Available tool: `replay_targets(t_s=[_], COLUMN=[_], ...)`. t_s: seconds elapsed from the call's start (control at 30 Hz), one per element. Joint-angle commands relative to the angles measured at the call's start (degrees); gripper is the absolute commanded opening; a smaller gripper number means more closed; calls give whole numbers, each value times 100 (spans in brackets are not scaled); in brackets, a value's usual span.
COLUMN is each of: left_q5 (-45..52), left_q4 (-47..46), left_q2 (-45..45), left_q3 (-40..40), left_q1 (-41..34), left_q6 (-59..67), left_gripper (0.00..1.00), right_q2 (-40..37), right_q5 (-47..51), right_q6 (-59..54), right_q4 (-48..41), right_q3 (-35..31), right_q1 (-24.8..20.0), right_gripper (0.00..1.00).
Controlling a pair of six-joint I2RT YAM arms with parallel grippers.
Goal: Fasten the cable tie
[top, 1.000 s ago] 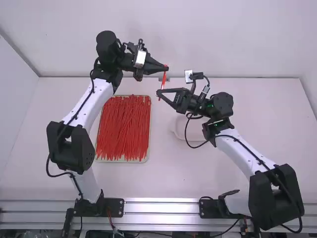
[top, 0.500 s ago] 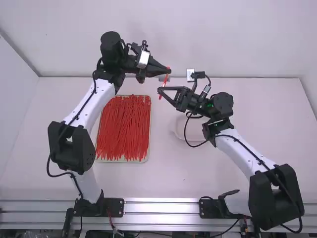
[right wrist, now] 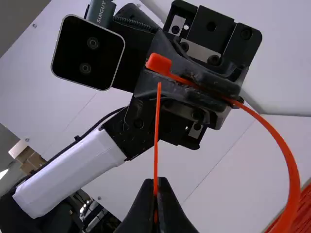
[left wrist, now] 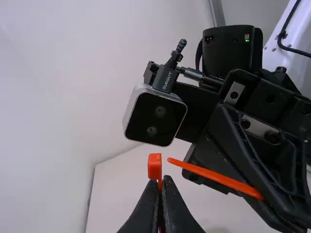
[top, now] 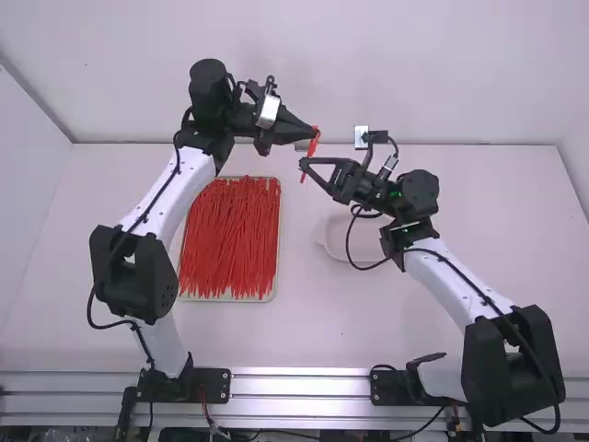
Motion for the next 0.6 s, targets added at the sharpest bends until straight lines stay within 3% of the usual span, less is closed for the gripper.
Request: replay_targets(t_s=[0.0, 0.57], left_q5=[85, 85], left_q4=[17, -164], left_q2=[-33, -33], left_q3=[-39, -39], left_q1=[-107, -162], left_q6=[59, 173], left_gripper=[2, 2], right_q2=[2, 2], right_q5=[28, 70], right_q6=[35, 37], right_q4=[39, 61], right_q3=[168, 168], right_q1=[37, -17], right_gripper=[0, 0])
